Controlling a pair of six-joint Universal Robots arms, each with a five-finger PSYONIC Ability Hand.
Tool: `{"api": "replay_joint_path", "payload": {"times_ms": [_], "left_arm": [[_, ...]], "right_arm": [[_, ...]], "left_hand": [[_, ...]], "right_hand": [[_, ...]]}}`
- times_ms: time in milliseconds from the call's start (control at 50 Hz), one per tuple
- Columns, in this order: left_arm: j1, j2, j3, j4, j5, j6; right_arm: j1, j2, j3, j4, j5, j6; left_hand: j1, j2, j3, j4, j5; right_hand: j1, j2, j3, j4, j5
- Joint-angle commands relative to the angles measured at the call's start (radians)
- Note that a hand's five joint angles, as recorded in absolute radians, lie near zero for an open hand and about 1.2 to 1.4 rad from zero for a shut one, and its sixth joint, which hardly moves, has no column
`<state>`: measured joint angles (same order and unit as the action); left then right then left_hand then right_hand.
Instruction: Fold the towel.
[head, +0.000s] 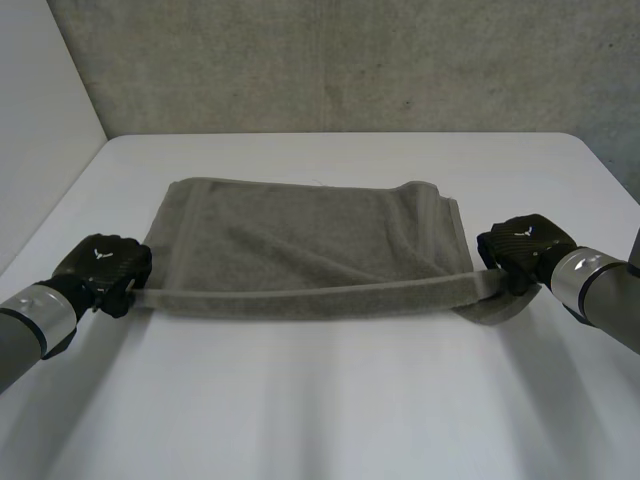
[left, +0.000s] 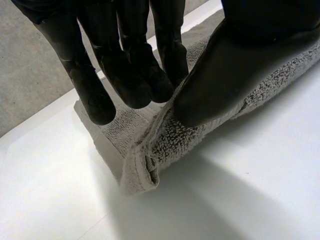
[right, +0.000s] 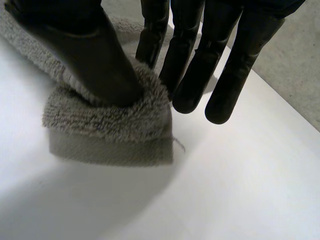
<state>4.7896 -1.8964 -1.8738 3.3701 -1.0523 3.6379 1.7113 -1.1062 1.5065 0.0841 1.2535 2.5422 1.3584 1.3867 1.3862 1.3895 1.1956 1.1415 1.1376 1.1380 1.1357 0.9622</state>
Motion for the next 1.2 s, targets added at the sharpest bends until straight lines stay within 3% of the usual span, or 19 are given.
{"api": "replay_joint_path", "payload": {"times_ms": [20,240,580,680,720,800,980,1200], "left_arm": [[-0.002,0.002,-0.005,0.0,0.0,-0.001],[-0.001,0.002,-0.005,0.0,0.0,-0.001],[-0.001,0.002,-0.005,-0.002,0.0,-0.001],[-0.001,0.003,-0.004,0.0,0.0,-0.002],[-0.001,0.008,-0.004,-0.002,0.0,-0.002],[0.001,0.045,-0.004,-0.006,0.0,-0.037],[0.004,0.181,0.004,-0.012,-0.002,-0.154],[0.012,0.425,0.021,-0.055,-0.002,-0.237]], "right_arm": [[-0.004,0.0,-0.002,0.005,-0.049,-0.003],[-0.002,0.006,-0.002,0.005,-0.048,-0.007],[-0.004,0.06,-0.009,0.002,-0.042,-0.014],[-0.006,0.074,-0.025,0.013,-0.042,-0.007],[-0.007,0.063,-0.031,0.045,-0.043,0.0],[-0.016,0.045,-0.054,0.117,-0.048,0.006],[-0.113,-0.168,-0.104,0.218,-0.126,0.009],[-0.144,-0.421,-0.14,0.221,-0.132,0.003]], "left_hand": [[0.038,0.01,0.01,0.007,0.026],[0.038,0.01,0.01,0.007,0.026],[0.038,0.01,0.01,0.007,0.026],[0.038,0.01,0.01,0.007,0.026],[0.038,0.01,0.01,0.007,0.026],[0.038,0.01,0.01,0.007,0.026],[0.038,0.01,0.01,0.007,0.026],[0.038,0.01,0.01,0.007,0.026]], "right_hand": [[-0.267,-0.263,-0.263,-0.261,-0.262],[-0.557,-0.553,-0.554,-0.552,-0.553],[-0.508,-0.504,-0.504,-0.502,-0.503],[-0.276,-0.272,-0.272,-0.27,-0.271],[0.177,0.181,0.181,0.183,0.182],[0.255,0.259,0.258,0.261,0.26],[0.255,0.259,0.258,0.261,0.26],[0.255,0.259,0.258,0.261,0.26]]}}
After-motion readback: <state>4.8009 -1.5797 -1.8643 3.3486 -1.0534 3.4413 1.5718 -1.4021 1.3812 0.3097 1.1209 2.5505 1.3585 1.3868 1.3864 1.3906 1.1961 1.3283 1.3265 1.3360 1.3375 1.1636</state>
